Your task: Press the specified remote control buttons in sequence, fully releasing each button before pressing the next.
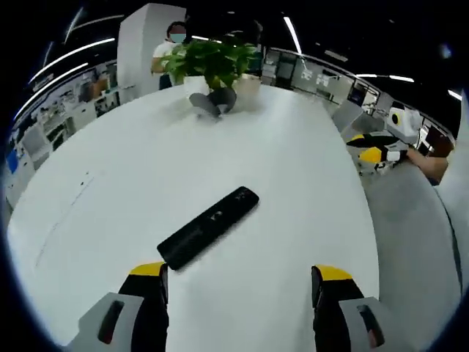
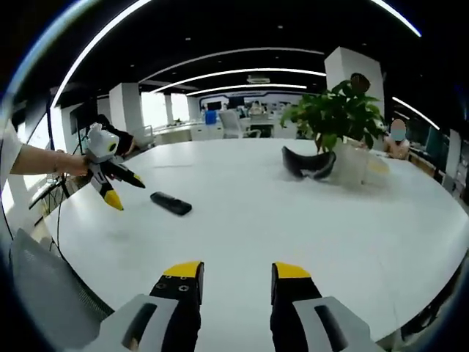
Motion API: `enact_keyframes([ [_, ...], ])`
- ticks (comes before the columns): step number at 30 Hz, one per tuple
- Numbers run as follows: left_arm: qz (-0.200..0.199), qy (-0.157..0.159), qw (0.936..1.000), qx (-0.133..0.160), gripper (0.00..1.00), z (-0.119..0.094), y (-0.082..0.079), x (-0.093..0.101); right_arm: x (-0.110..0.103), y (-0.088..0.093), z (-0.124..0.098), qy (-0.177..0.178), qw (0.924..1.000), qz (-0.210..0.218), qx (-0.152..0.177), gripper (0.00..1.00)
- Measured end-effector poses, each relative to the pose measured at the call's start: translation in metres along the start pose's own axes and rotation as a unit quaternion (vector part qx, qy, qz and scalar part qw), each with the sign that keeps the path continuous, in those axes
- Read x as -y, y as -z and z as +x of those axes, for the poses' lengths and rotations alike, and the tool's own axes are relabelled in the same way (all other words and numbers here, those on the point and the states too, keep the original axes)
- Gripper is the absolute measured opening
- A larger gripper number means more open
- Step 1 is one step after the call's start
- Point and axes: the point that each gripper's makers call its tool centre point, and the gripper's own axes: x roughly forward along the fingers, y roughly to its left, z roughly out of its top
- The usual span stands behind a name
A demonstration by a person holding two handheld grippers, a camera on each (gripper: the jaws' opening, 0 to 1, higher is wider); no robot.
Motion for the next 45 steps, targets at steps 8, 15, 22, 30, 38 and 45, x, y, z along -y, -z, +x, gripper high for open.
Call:
enact_keyframes([
  [8,0.044,0.030,0.9958,-0.075,0.69,0.023,-0.005,-0.025,-0.005,0.007,0.001,-0.015,0.9997,-0.002,-0.019,0.24],
  [15,0.107,0.032,0.9768,-0.183,0.66,0.036,0.015,-0.040,-0.004,0.009,0.001,-0.015,0.9996,-0.005,-0.024,0.22],
  [22,0.191,0.039,0.9596,-0.203,0.46,0.040,0.009,-0.040,-0.003,0.010,0.000,-0.015,0.9995,-0.005,-0.026,0.20],
  [30,0.233,0.015,0.9476,-0.218,0.24,0.036,0.017,-0.025,-0.003,0.007,-0.001,-0.011,0.9997,-0.011,-0.019,0.17],
  [38,0.202,0.017,0.9518,-0.230,0.24,0.036,0.022,-0.022,-0.007,0.008,0.000,-0.021,0.9995,-0.013,-0.022,0.15],
  [45,0.223,0.021,0.9435,-0.244,0.24,0.034,0.030,-0.004,-0.009,0.009,0.000,-0.028,0.9992,-0.010,-0.026,0.12],
])
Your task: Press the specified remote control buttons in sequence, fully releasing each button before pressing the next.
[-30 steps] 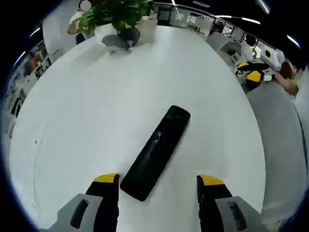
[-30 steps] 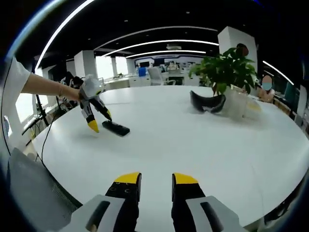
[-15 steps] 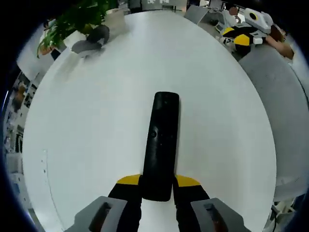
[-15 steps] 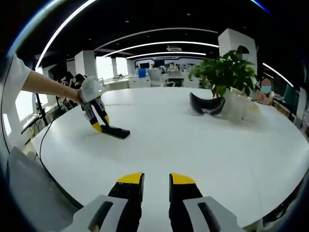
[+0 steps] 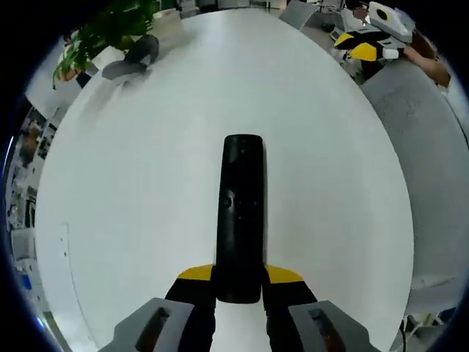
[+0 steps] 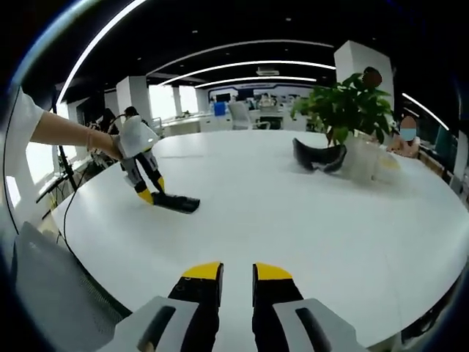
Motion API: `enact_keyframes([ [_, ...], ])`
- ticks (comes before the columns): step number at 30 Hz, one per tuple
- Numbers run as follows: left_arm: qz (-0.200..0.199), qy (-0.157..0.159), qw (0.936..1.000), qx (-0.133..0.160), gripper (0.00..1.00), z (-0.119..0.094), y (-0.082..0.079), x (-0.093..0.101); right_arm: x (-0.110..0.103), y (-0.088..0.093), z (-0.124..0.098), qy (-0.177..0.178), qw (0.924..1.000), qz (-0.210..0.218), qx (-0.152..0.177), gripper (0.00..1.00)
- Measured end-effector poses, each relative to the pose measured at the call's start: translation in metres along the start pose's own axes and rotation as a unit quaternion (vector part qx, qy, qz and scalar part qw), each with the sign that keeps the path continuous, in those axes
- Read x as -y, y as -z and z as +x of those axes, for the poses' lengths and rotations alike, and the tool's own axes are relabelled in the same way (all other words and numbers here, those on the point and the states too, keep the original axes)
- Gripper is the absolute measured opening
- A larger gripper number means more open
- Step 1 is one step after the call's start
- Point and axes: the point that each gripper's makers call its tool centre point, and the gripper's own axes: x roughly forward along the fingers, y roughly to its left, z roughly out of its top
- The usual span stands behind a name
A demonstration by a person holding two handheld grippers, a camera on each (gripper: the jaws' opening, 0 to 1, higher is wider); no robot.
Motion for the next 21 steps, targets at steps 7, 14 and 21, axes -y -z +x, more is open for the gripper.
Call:
enact_keyframes([
  [7,0.006,-0.005,0.9998,-0.016,0.24,0.001,-0.001,0.016,-0.002,0.002,0.001,-0.005,0.9999,-0.005,-0.007,0.10],
  [14,-0.012,-0.003,0.9999,-0.010,0.24,0.000,-0.002,0.030,-0.003,0.003,0.002,-0.007,0.9999,-0.008,-0.011,0.08],
  [21,-0.014,-0.004,0.9999,0.000,0.24,0.000,-0.006,0.049,-0.004,0.004,0.003,-0.014,0.9998,-0.008,-0.013,0.07],
])
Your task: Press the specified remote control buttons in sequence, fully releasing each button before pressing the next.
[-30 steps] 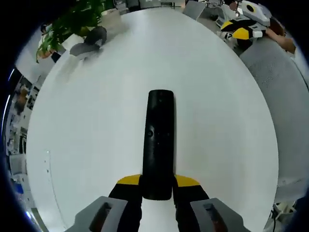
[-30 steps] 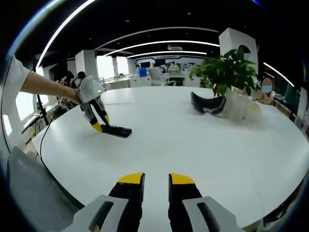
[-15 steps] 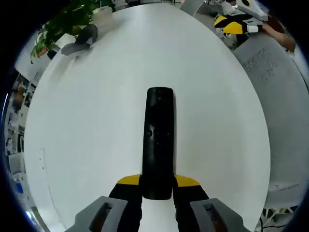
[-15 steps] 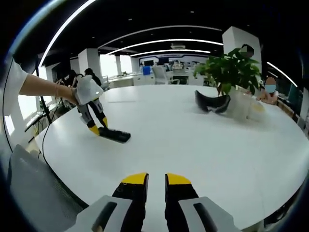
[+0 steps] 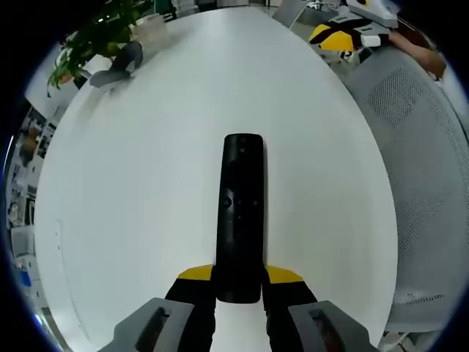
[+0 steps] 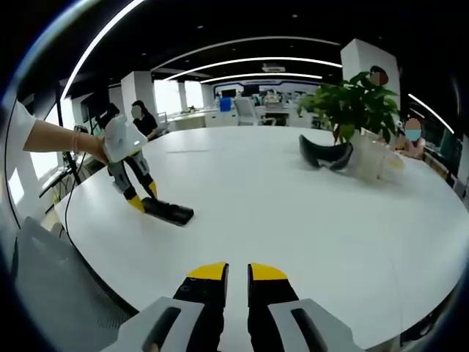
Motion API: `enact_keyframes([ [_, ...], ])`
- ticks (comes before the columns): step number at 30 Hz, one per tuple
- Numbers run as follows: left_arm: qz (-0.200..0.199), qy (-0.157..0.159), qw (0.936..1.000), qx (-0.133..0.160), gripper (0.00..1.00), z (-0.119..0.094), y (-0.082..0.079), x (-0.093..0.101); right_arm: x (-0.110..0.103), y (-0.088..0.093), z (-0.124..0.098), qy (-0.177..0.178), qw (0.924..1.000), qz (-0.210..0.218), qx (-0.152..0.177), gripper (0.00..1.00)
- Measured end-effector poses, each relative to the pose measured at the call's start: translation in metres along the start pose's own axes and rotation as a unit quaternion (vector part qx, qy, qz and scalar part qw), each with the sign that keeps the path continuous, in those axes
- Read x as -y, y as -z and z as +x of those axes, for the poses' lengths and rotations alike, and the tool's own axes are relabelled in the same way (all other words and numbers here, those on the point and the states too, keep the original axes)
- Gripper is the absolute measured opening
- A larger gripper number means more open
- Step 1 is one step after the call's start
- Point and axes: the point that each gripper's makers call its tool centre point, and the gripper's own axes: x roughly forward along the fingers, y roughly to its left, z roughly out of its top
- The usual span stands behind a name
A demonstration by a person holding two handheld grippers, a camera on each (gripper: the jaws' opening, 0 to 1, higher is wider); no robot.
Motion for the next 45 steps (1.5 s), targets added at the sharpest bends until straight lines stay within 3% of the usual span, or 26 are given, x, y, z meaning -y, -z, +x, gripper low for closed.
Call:
enact_keyframes([
  [10,0.015,-0.016,0.9997,-0.015,0.24,0.001,-0.003,0.019,-0.003,0.002,0.002,-0.011,0.9999,-0.008,-0.008,0.06],
  [16,0.066,-0.038,0.9960,-0.046,0.24,0.000,-0.005,0.029,-0.006,0.005,0.003,-0.016,0.9997,-0.013,-0.015,0.05],
  [21,0.071,-0.034,0.9953,-0.056,0.24,-0.001,-0.007,0.041,-0.005,0.006,0.003,-0.016,0.9996,-0.012,-0.018,0.05],
  [28,-0.004,0.009,0.9999,-0.008,0.24,-0.001,-0.007,0.061,-0.007,0.007,0.003,-0.020,0.9995,-0.015,-0.021,0.05],
  [35,0.016,0.008,0.9998,0.001,0.24,-0.002,-0.006,0.084,-0.007,0.007,0.003,-0.022,0.9996,-0.004,-0.018,0.04],
  [45,-0.027,0.003,0.9986,0.045,0.24,-0.002,-0.008,0.105,-0.009,0.009,0.003,-0.026,0.9993,-0.010,-0.024,0.03],
])
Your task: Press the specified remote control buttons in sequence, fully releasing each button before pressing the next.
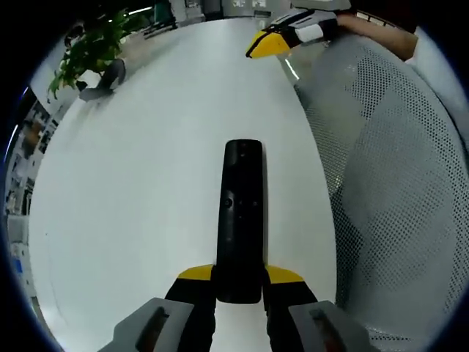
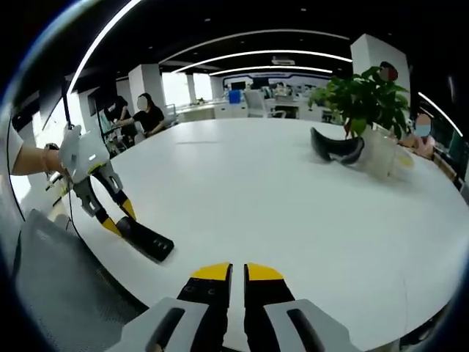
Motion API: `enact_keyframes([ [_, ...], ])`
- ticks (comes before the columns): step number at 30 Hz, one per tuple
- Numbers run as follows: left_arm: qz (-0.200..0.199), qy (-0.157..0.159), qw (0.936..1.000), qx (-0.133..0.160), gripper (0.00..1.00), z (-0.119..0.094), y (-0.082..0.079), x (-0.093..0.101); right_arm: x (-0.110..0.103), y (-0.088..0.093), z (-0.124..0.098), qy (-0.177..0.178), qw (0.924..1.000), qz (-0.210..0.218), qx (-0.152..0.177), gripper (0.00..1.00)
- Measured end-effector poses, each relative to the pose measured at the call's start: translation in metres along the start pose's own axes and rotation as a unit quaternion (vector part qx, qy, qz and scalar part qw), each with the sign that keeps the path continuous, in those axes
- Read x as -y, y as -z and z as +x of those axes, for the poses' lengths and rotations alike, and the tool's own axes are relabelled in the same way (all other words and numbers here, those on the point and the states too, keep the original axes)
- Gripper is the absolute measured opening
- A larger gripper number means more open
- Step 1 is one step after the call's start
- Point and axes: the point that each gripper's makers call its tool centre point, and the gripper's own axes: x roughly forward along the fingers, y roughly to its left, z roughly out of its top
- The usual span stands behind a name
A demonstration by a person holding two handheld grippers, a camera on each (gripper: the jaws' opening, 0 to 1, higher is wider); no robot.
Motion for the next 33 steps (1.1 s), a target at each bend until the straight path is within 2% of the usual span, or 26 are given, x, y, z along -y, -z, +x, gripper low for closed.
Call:
enact_keyframes([
  [5,-0.003,-0.004,1.0000,0.001,0.24,0.000,0.000,0.014,0.000,0.001,0.000,-0.001,1.0000,0.001,-0.002,0.02],
  [11,-0.018,-0.007,0.9997,0.015,0.24,0.000,0.000,0.026,-0.001,0.001,0.000,-0.002,1.0000,0.001,-0.005,0.01],
  [16,-0.014,-0.011,0.9996,0.022,0.24,0.000,-0.001,0.029,-0.005,0.003,0.002,-0.013,0.9998,-0.007,-0.012,0.00],
  [18,-0.019,-0.010,0.9994,0.029,0.24,-0.001,0.000,0.028,-0.009,0.006,0.003,-0.021,0.9994,-0.016,-0.021,0.00],
  [21,-0.017,-0.009,0.9993,0.032,0.24,0.000,-0.001,0.028,-0.020,0.014,0.006,-0.050,0.9958,-0.054,-0.055,0.00],
  [23,-0.018,-0.010,0.9992,0.034,0.24,0.000,-0.001,0.028,-0.033,0.020,0.007,-0.082,0.9884,-0.096,-0.084,0.00],
  [24,-0.021,-0.010,0.9990,0.037,0.24,-0.001,0.000,0.028,-0.046,0.022,0.009,-0.113,0.9799,-0.131,-0.099,0.00],
  [25,-0.022,-0.010,0.9989,0.040,0.24,-0.001,0.000,0.028,-0.056,0.025,0.008,-0.135,0.9742,-0.140,-0.115,0.00],
  [26,-0.022,-0.010,0.9989,0.041,0.24,-0.001,0.000,0.029,-0.065,0.023,0.009,-0.157,0.9688,-0.152,-0.117,0.00],
  [27,-0.022,-0.011,0.9988,0.042,0.24,-0.001,0.000,0.029,-0.079,0.022,0.010,-0.190,0.9591,-0.167,-0.127,0.00],
  [28,-0.021,-0.011,0.9988,0.042,0.24,-0.001,0.000,0.029,-0.086,0.022,0.011,-0.207,0.9534,-0.175,-0.133,0.00],
  [29,-0.023,-0.010,0.9988,0.043,0.24,-0.001,0.000,0.029,-0.093,0.020,0.015,-0.218,0.9496,-0.181,-0.134,0.00],
  [31,-0.022,-0.011,0.9987,0.044,0.24,-0.001,0.000,0.029,-0.097,0.023,0.019,-0.237,0.9348,-0.217,-0.150,0.00],
  [33,-0.021,-0.011,0.9986,0.047,0.24,-0.001,0.000,0.029,-0.100,0.017,0.030,-0.238,0.9341,-0.225,-0.142,0.00],
])
